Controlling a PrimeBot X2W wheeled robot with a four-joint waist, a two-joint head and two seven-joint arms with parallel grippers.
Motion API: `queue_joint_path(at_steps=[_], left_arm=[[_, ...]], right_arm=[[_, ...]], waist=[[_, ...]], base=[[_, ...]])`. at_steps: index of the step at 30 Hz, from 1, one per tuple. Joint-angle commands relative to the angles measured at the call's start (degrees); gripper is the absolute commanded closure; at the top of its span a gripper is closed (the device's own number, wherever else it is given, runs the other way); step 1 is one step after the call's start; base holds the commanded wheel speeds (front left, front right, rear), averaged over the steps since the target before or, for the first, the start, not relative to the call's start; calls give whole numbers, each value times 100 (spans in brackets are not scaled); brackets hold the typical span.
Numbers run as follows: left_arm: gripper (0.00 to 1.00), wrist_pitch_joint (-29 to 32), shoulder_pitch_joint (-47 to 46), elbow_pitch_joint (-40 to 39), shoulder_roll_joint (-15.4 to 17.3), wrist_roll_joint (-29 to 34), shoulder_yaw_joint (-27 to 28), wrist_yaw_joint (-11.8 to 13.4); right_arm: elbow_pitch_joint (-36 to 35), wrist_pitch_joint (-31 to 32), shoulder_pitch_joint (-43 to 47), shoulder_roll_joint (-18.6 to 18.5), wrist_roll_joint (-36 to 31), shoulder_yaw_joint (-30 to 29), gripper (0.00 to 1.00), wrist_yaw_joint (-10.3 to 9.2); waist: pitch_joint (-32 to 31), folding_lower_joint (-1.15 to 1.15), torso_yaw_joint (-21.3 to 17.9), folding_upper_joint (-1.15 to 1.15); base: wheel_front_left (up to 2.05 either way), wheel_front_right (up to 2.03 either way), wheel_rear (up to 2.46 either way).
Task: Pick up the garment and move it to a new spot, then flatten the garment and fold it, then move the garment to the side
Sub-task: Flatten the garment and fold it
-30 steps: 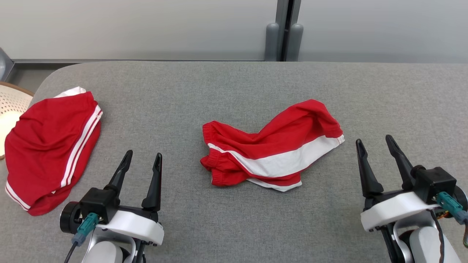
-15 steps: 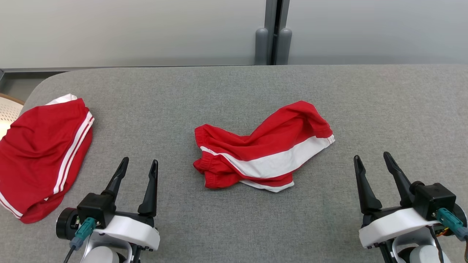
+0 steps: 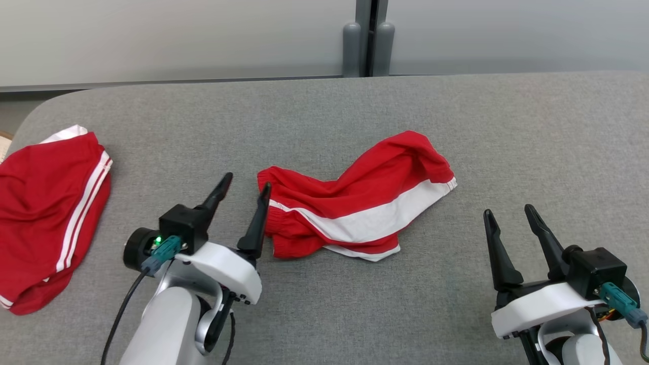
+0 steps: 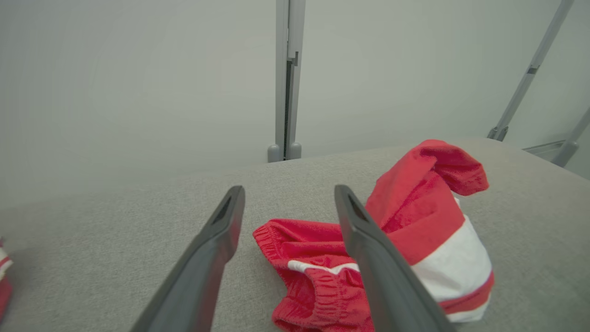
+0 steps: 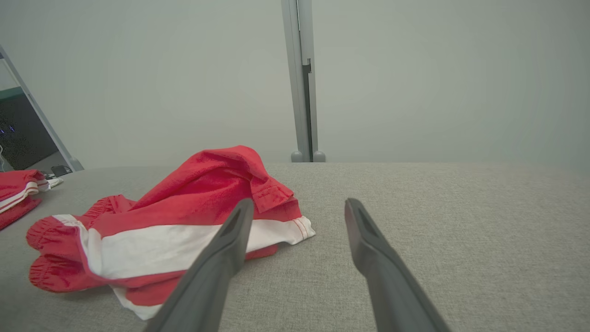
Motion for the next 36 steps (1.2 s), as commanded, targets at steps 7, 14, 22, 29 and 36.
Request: queue_joint_path(at_steps=[7, 14, 22, 29, 36], left_arm=[[86, 677, -258, 495, -31, -402, -250, -72], [100, 1123, -95, 661, -10, -713, -364, -118], [100, 1149, 106, 427, 81, -755, -468, -89], [100, 883, 162, 157, 152, -666, -486, -14], [100, 271, 112, -143, 250, -444, -383, 214]], right_arm=[[96, -106, -101, 13, 71, -12, 0, -2], [147, -106, -156, 37, 64, -44, 0, -2], [193, -155, -209, 50, 87, -95, 0, -2], [228, -145, -194, 52, 68, -92, 0, -2], [222, -143, -177, 54, 45, -108, 0, -2]], waist=[[172, 0, -158, 0], [252, 0, -180, 0], [250, 0, -120, 0], [162, 0, -75, 0], [96, 0, -45, 0]], base=[[0, 0, 0], [0, 0, 0], [0, 0, 0], [0, 0, 0], [0, 0, 0]])
